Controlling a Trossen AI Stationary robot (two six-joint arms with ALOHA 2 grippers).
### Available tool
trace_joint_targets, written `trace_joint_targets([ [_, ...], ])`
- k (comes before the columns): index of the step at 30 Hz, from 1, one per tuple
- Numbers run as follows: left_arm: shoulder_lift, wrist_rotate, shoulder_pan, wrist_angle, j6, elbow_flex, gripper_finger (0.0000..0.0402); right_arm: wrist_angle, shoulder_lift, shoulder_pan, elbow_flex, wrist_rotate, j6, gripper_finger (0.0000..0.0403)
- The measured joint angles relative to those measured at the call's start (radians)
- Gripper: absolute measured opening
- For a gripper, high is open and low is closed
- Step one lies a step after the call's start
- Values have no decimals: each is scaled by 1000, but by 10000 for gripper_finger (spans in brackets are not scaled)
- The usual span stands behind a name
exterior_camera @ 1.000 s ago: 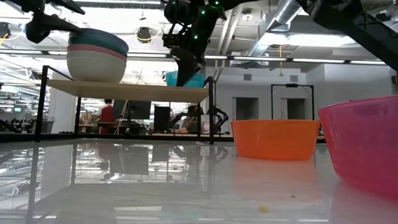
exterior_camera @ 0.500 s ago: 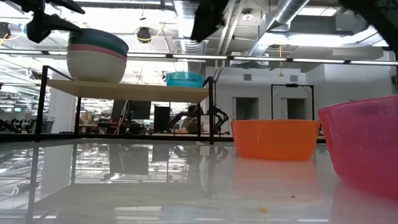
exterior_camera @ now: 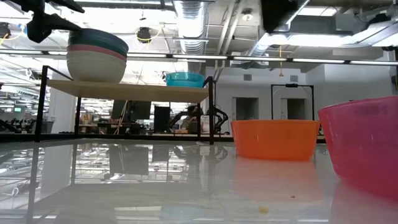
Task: Place and stack bowls onto a shelf
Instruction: Stack the small orange bowl on top of the small light blue bowl on the shelf
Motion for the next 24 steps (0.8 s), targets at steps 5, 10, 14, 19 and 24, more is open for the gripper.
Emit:
trace_joint_targets([
  [5,0,-1,0,-1,0,0,204,164,-112,115,-329,-37,229,199],
  [10,0,-1,0,-3,-1,0,204,374,-150,185,-555,-58,383,199],
  [14,0,-1,0,-9,-8,0,204,519,-139,201,-653,-64,416,199],
  [19,0,-1,0,-10,-18,0,204,616,-67,202,-701,-103,402,199],
  [24,0,-1,0,-34,-44,0,204,663,30,202,-703,-133,357,199],
])
